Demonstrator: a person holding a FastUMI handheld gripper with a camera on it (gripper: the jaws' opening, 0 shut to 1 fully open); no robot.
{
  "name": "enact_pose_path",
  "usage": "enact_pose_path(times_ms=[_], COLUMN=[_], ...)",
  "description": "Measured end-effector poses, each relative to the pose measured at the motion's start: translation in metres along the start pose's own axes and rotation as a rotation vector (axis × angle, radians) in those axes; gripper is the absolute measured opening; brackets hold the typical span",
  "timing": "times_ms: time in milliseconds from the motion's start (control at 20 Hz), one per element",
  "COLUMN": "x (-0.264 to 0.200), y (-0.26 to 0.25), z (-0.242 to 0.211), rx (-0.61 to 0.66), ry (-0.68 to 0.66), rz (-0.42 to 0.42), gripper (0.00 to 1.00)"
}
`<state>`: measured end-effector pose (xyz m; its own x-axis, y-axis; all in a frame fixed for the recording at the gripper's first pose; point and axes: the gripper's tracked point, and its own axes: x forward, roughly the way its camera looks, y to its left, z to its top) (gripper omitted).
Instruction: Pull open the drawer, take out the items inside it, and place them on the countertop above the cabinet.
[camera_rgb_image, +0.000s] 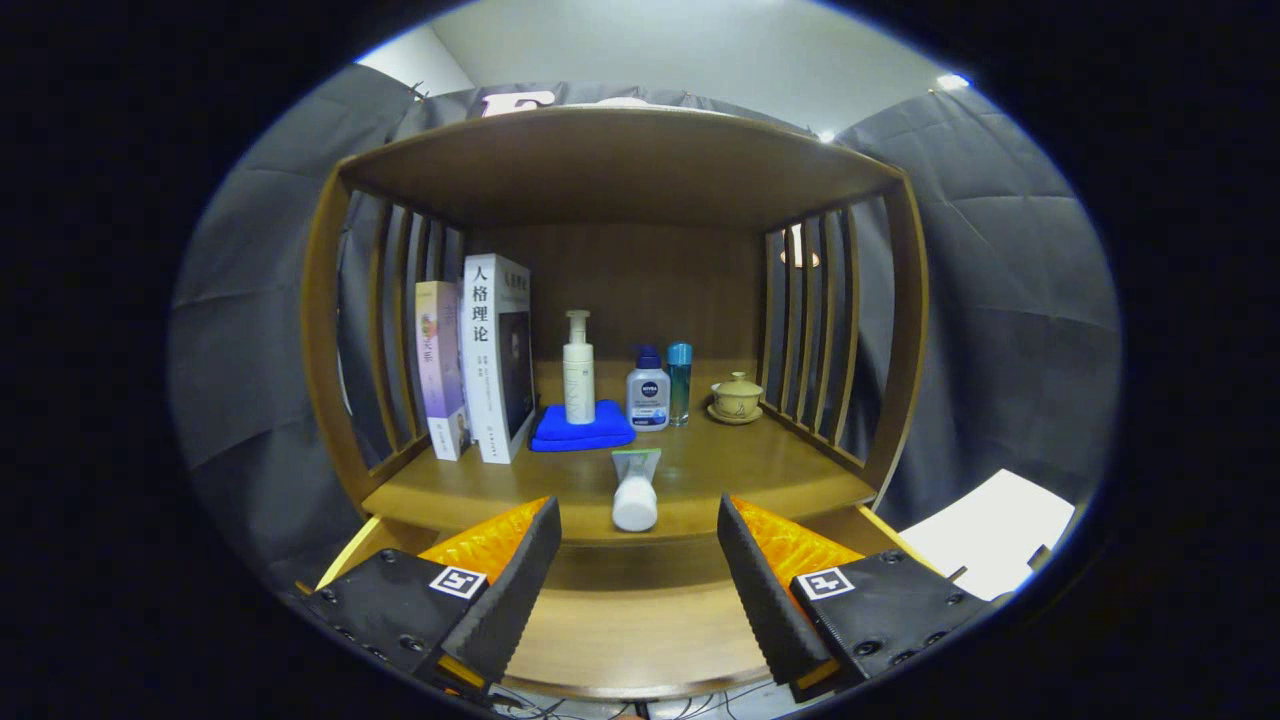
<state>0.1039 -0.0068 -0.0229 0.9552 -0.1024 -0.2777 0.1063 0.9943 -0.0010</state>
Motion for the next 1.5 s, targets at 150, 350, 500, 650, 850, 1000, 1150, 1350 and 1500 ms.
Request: enact_pose_path(times_ms=[150, 350, 500, 650, 850, 1000, 1150, 1350, 1500], x=[-0.023, -0.048, -0.063, -0.071, -0.083, -0.085, -0.081, -0.07, -0.061], y=[0.009, 0.013, 0.013, 0.005, 0.007, 0.007, 0.011, 0.009, 0.013], z=[-0.013, -0.029, -0.039, -0.059, -0.077, -0.087, -0.111, -0.144, -0.166], rx=[0.002, -0.002, 0.018, -0.003, -0.032, -0.045, -0.039, -0.019, -0.001], ry=[-0.022, -0.071, -0.119, -0.112, -0.135, -0.162, -0.132, -0.068, -0.014], rz=[0.026, 0.046, 0.053, 0.038, 0.053, 0.047, 0.052, 0.05, 0.057], gripper=[0.97, 0.97, 0.97, 0.97, 0.97, 0.97, 0.97, 0.97, 0.97])
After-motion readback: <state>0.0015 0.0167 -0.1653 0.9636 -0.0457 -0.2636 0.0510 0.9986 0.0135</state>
